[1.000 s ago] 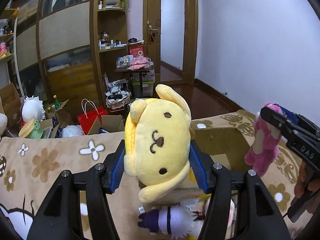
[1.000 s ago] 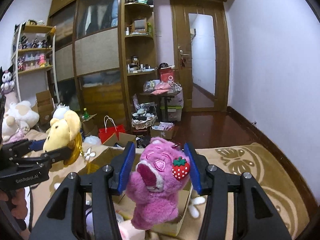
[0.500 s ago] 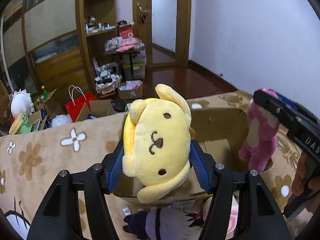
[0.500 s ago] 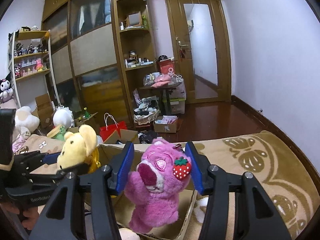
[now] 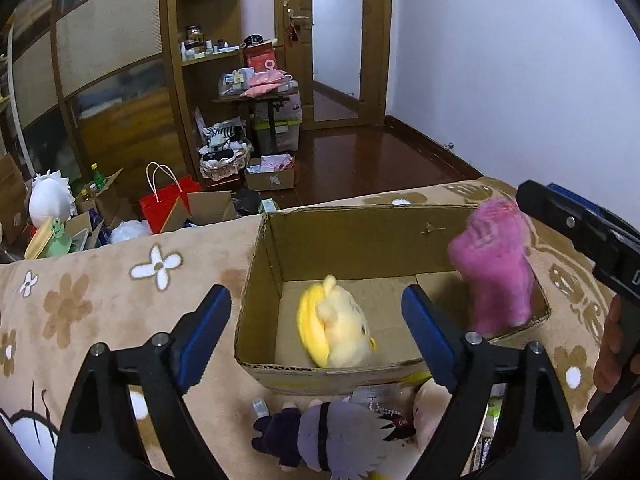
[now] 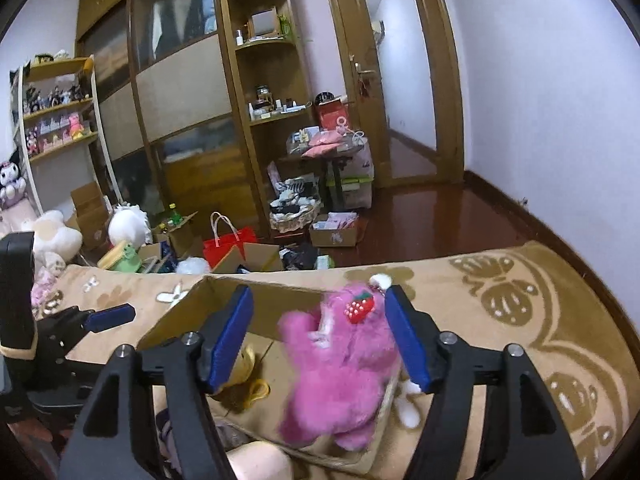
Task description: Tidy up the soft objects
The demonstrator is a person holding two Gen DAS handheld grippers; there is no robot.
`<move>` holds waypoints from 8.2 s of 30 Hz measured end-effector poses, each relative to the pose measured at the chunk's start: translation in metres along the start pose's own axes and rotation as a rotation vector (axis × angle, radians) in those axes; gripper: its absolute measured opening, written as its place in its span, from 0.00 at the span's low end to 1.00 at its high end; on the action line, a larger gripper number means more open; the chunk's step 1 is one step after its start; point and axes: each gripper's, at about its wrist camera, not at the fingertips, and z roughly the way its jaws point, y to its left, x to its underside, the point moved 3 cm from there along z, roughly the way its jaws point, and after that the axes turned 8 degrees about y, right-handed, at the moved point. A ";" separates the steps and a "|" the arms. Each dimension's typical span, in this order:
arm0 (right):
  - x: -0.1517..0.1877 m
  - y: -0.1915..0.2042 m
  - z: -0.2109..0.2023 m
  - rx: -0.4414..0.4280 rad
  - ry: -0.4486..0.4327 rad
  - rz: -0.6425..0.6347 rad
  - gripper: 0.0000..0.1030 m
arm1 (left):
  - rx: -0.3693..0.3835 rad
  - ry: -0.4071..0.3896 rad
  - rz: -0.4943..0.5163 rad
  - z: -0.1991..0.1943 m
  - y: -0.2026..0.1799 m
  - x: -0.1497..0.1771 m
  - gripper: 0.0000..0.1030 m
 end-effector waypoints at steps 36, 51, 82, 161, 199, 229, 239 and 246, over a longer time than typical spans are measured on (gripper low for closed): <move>0.081 0.003 -0.066 0.091 0.189 0.106 1.00 | 0.000 0.157 0.005 -0.056 0.020 0.073 0.96; 0.109 -0.004 -0.026 0.076 0.327 0.165 1.00 | 0.066 0.283 -0.037 -0.005 0.014 0.075 0.96; 0.134 -0.023 0.034 0.114 0.478 0.202 1.00 | 0.051 0.448 0.005 0.066 -0.004 0.087 0.96; 0.055 -0.003 -0.059 -0.085 0.156 0.220 0.73 | 0.019 -0.122 -0.136 -0.067 0.037 0.044 0.89; 0.030 -0.005 0.026 -0.102 0.103 0.142 0.74 | 0.022 -0.064 -0.013 0.018 0.013 0.004 0.91; 0.041 -0.002 -0.031 -0.059 0.086 0.184 0.97 | -0.048 -0.006 0.050 -0.030 0.012 0.031 0.95; 0.061 -0.004 -0.058 -0.004 0.117 0.206 0.98 | -0.054 0.052 0.069 -0.057 0.004 0.055 0.95; 0.074 -0.002 -0.068 0.007 0.135 0.229 0.98 | -0.031 0.101 0.019 -0.057 0.008 0.068 0.95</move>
